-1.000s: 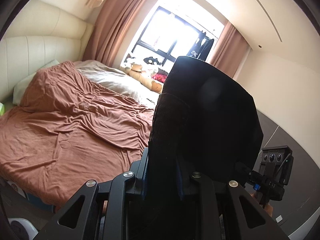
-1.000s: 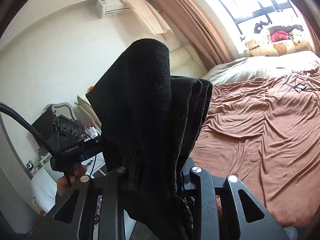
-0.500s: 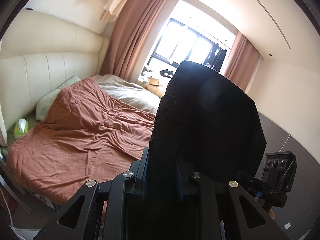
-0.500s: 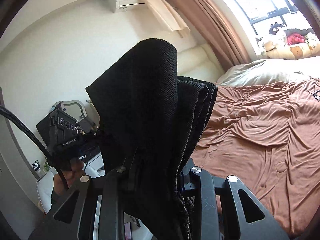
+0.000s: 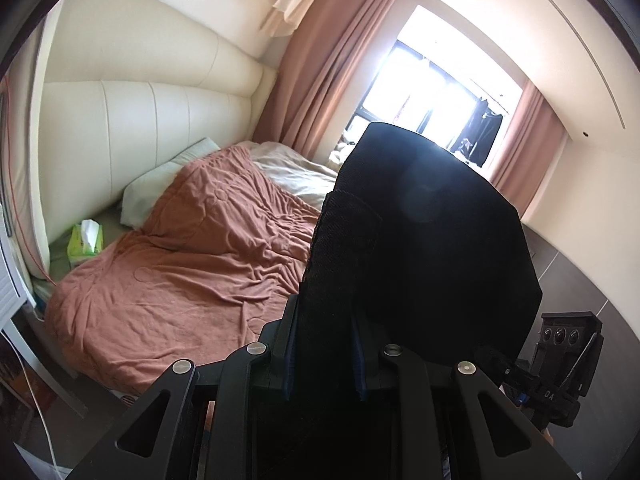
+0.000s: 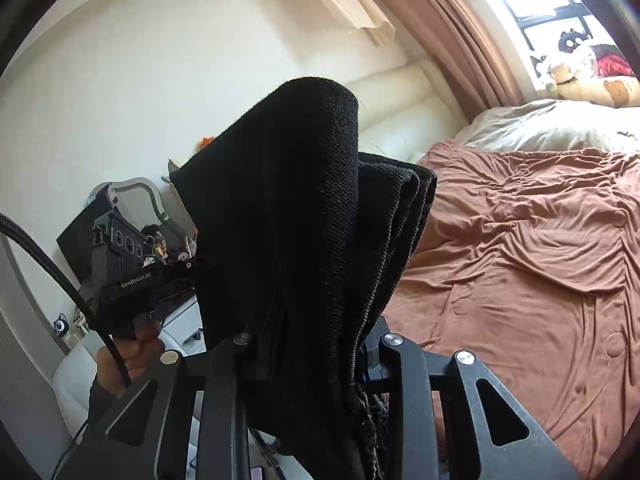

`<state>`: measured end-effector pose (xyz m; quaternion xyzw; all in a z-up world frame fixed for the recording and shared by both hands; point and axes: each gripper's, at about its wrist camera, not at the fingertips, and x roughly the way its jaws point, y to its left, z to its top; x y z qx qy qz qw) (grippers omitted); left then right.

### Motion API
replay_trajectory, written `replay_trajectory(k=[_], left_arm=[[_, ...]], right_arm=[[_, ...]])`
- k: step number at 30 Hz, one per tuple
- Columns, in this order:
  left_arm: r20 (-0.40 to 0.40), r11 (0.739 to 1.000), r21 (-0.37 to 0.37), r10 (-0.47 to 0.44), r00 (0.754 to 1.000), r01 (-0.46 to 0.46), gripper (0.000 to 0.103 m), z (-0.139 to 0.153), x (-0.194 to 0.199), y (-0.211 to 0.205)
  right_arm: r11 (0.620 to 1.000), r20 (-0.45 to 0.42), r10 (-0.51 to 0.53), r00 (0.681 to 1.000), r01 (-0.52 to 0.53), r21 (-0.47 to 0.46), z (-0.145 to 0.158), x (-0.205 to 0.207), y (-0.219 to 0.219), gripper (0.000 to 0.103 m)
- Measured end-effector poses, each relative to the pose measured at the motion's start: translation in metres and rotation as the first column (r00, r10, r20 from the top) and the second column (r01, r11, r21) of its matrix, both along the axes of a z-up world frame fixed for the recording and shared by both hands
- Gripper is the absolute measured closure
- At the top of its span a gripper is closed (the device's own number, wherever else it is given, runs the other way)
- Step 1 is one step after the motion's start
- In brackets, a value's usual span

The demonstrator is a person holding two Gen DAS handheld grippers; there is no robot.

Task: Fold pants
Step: 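Carry the lifted pants with both grippers toward the headboard end of the bed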

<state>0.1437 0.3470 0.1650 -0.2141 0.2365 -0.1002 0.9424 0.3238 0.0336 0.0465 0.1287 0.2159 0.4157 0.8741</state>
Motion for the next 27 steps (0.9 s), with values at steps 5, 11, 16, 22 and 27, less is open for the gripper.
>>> replay_trajectory(k=[5,11,16,22,27], left_arm=[[-0.017,0.999,-0.025,0.027,0.999,-0.028,0.079,-0.026,0.021,0.039],[-0.055,0.996,-0.053,0.074,0.996,-0.077,0.079,-0.056,0.045,0.086],[-0.104,0.99,-0.054,0.121,0.987,-0.127,0.079,-0.081,0.069,0.12],[-0.165,0.984,-0.05,0.161,0.973,-0.172,0.079,-0.111,0.106,0.154],[-0.227,0.976,-0.036,0.202,0.953,-0.216,0.079,-0.14,0.139,0.177]], right_arm=[[0.999,-0.025,0.027,0.999,-0.028,-0.025,-0.013,0.049,0.042,0.078],[0.996,-0.051,0.06,0.997,-0.063,-0.057,-0.032,0.091,0.088,0.078],[0.993,-0.096,0.086,0.992,-0.093,-0.074,-0.051,0.133,0.126,0.078],[0.989,-0.16,0.109,0.981,-0.123,-0.079,-0.078,0.181,0.166,0.078],[0.987,-0.208,0.114,0.971,-0.134,-0.084,-0.104,0.21,0.202,0.078]])
